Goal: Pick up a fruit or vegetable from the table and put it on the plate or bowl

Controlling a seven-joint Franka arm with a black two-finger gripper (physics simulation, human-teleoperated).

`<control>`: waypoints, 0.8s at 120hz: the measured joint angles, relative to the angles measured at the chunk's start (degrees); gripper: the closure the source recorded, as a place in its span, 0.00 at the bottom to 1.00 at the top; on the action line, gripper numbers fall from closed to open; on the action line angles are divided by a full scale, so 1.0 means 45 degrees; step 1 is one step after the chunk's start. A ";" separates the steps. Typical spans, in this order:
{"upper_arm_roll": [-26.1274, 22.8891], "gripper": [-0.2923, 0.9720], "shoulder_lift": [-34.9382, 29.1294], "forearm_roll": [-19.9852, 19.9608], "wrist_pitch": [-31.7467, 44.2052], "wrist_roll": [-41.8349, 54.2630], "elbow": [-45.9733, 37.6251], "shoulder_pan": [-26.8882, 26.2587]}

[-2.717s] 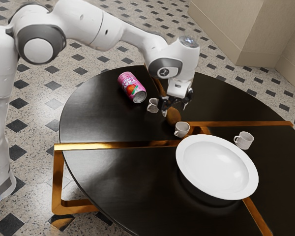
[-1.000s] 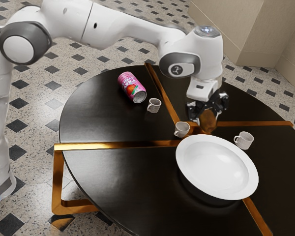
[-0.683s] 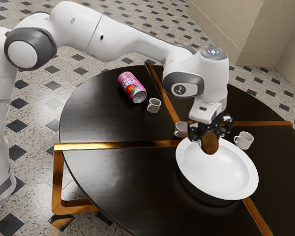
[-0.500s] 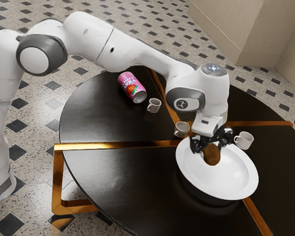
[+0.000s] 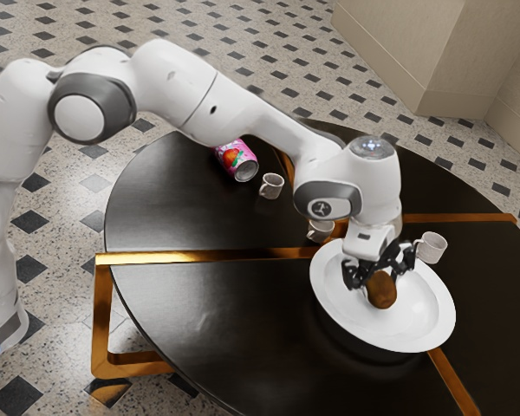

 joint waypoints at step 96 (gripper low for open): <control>0.0118 0.25 -0.4931 0.0498 -0.9597 -0.0309 0.3501 0.0690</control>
